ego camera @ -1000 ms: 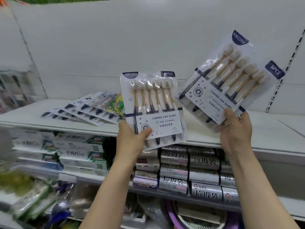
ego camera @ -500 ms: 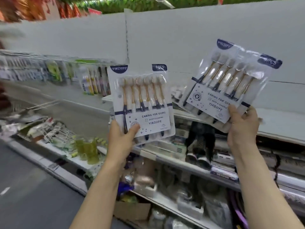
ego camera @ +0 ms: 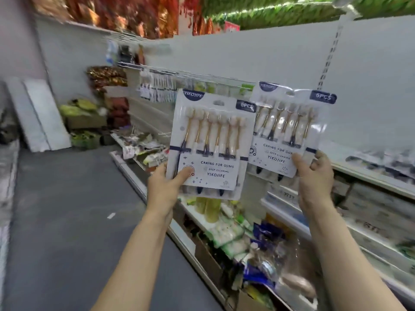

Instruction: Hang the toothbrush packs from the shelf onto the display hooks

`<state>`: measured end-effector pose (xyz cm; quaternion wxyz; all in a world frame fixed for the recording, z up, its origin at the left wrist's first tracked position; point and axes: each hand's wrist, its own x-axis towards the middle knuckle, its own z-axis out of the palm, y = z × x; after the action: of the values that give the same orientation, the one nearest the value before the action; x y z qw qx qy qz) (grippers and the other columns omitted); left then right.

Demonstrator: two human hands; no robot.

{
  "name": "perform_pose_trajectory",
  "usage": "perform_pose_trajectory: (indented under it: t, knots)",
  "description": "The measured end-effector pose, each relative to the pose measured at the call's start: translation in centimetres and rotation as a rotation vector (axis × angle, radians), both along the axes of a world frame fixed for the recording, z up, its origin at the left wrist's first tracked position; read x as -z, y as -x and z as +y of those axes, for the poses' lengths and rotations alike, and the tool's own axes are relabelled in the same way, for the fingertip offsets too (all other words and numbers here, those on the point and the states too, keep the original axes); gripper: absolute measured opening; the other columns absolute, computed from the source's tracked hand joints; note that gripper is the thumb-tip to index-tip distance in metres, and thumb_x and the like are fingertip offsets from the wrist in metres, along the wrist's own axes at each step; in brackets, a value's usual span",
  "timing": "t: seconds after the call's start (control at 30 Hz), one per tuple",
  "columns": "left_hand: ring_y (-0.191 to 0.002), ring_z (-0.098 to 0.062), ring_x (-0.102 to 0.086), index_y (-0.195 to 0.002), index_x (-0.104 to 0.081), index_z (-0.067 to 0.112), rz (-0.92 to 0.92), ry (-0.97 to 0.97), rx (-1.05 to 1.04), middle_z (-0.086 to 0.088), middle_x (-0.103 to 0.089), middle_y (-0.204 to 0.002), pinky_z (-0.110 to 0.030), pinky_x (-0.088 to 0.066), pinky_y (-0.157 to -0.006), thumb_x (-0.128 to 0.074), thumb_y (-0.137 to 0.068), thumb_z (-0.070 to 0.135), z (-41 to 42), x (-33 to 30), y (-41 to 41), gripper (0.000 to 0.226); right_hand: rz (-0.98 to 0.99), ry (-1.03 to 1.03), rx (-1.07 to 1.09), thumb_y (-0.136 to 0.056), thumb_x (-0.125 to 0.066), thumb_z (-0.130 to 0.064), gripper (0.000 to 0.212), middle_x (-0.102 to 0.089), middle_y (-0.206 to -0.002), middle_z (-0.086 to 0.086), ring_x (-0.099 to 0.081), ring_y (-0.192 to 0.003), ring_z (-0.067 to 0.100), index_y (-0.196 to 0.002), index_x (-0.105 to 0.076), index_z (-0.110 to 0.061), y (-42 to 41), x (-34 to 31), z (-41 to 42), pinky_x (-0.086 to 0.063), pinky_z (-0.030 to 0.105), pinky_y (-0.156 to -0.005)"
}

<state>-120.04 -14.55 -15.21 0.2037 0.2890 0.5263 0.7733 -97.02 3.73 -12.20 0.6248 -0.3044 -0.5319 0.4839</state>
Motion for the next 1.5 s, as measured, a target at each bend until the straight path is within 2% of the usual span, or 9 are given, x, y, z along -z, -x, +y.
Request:
perform_pose_trajectory:
  t: [0.13,0.43,0.7,0.87,1.1,1.23,1.33,1.43,1.5]
  knots:
    - [-0.093,-0.014,-0.073,-0.104,-0.066,0.019,-0.023,-0.039,-0.073,0.003,-0.077,-0.096,-0.030,-0.057,-0.083,-0.073,-0.086,0.008,1.4,0.4,11.1,0.022,0.009,-0.053,-0.070,-0.094,-0.068,-0.012,0.044,-0.072,-0.111,0.003,-0.072,-0.095,0.011,-0.135,-0.052,-0.006,13.5,0.6,3.1,-0.060,0.029,-0.084]
    - [-0.075,-0.005,-0.072,-0.097,-0.064,0.016,0.029,0.072,-0.190,0.006,-0.075,-0.087,-0.015,-0.053,-0.062,-0.071,-0.087,0.009,5.6,-3.0,35.9,0.014,0.045,0.022,-0.201,-0.095,-0.065,-0.007,0.039,-0.070,-0.108,0.003,-0.071,-0.083,0.001,-0.132,-0.052,-0.006,41.5,-1.5,10.2,-0.054,0.016,-0.068]
    - [-0.093,-0.025,-0.070,-0.101,-0.062,0.015,0.010,0.075,-0.169,-0.007,-0.074,-0.100,-0.040,-0.054,-0.086,-0.074,-0.085,0.016,10.8,-0.7,54.7,0.020,-0.049,0.016,-0.162,-0.093,-0.069,-0.012,0.054,-0.069,-0.114,0.005,-0.072,-0.090,0.009,-0.140,-0.044,-0.017,59.0,-0.9,14.5,-0.058,0.021,-0.068]
    - [-0.095,-0.017,-0.068,-0.119,-0.052,0.013,0.079,0.004,-0.050,-0.001,-0.070,-0.106,-0.029,-0.053,-0.080,-0.071,-0.087,0.006,16.7,-0.5,65.8,0.037,-0.050,-0.003,-0.045,-0.093,-0.069,-0.012,0.060,-0.071,-0.113,0.010,-0.073,-0.090,0.017,-0.145,-0.041,-0.025,67.4,0.0,17.1,-0.060,0.027,-0.068]
    - [-0.100,-0.017,-0.069,-0.114,-0.055,0.025,0.079,0.016,0.143,0.009,-0.074,-0.098,-0.039,-0.055,-0.086,-0.071,-0.088,0.008,24.2,-1.7,79.3,0.035,-0.053,0.075,0.123,-0.094,-0.068,-0.012,0.058,-0.070,-0.105,0.009,-0.072,-0.078,0.011,-0.144,-0.043,-0.030,77.4,-0.6,19.7,-0.055,0.020,-0.056]
    - [-0.094,-0.009,-0.071,-0.107,-0.054,0.031,0.051,0.010,0.248,0.009,-0.075,-0.097,-0.028,-0.053,-0.079,-0.069,-0.089,0.010,28.7,-2.2,83.6,0.032,-0.072,0.091,0.207,-0.094,-0.068,-0.015,0.059,-0.070,-0.100,0.006,-0.071,-0.081,0.016,-0.145,-0.041,-0.032,80.6,-1.1,21.9,-0.053,0.020,-0.051]
    - [-0.094,-0.012,-0.071,-0.112,-0.054,0.030,0.035,0.021,0.312,0.007,-0.075,-0.099,-0.035,-0.055,-0.077,-0.071,-0.088,0.014,32.4,-2.0,85.8,0.033,-0.073,0.089,0.239,-0.095,-0.067,-0.015,0.059,-0.071,-0.104,0.008,-0.073,-0.074,0.009,-0.146,-0.040,-0.030,82.3,-1.2,24.2,-0.054,0.022,-0.049]
    - [-0.086,-0.006,-0.072,-0.111,-0.055,0.031,0.040,-0.011,0.364,0.010,-0.075,-0.094,-0.022,-0.055,-0.067,-0.069,-0.089,0.012,36.0,-1.6,87.4,0.033,-0.058,0.064,0.242,-0.095,-0.066,-0.014,0.057,-0.072,-0.104,0.009,-0.074,-0.075,0.012,-0.144,-0.042,-0.029,83.8,-0.5,27.0,-0.055,0.024,-0.048]
    - [-0.086,-0.005,-0.072,-0.109,-0.055,0.032,0.046,-0.020,0.387,0.013,-0.075,-0.093,-0.023,-0.054,-0.069,-0.069,-0.088,0.012,38.0,-1.3,88.3,0.032,-0.042,0.066,0.249,-0.095,-0.066,-0.013,0.055,-0.071,-0.103,0.009,-0.073,-0.076,0.012,-0.141,-0.043,-0.030,84.7,0.0,28.7,-0.055,0.023,-0.049]
